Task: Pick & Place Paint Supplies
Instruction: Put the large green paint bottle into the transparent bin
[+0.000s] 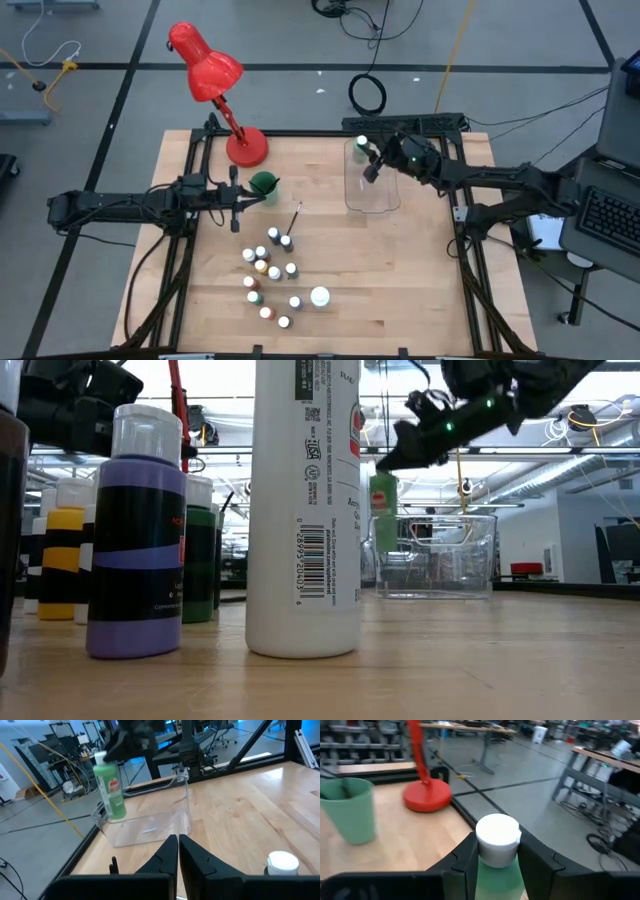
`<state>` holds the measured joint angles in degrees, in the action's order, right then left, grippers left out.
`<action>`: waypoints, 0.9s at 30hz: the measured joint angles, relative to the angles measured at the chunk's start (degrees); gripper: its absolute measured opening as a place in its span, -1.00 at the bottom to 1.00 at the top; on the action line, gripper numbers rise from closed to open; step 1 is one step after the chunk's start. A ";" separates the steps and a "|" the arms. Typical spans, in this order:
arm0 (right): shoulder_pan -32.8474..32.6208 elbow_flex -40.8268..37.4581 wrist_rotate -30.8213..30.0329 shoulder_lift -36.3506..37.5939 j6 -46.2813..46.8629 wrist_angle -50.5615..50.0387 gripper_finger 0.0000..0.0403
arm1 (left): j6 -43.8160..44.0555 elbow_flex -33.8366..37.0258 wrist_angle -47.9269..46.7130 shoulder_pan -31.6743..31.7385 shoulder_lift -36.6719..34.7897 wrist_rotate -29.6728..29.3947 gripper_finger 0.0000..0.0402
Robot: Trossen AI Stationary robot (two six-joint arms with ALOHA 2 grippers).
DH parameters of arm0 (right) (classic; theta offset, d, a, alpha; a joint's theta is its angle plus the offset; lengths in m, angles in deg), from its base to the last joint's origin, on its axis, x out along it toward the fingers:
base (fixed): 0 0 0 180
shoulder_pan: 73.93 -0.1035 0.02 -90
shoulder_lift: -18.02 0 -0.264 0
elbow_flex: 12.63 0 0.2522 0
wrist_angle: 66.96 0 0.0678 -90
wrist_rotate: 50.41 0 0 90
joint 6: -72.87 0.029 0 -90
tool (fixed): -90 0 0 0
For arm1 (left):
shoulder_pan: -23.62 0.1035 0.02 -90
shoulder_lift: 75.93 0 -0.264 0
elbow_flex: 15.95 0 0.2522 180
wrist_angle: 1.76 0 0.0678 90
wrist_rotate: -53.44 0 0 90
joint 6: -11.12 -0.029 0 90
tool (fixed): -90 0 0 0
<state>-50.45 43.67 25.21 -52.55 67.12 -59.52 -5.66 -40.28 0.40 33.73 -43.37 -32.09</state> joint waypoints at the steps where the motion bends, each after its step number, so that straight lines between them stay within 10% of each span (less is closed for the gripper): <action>1: 0.52 -0.96 -0.31 -0.37 0.42 1.12 -0.49 | 0.13 0.00 0.20 -0.01 0.01 0.00 -0.90; 27: 5.88 -3.78 2.84 -17.20 1.12 20.15 -0.39 | -0.14 0.00 0.18 0.00 0.01 -0.05 -0.88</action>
<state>-44.57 39.89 28.04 -69.75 68.24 -39.36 -5.79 -40.28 0.58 33.73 -43.36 -32.14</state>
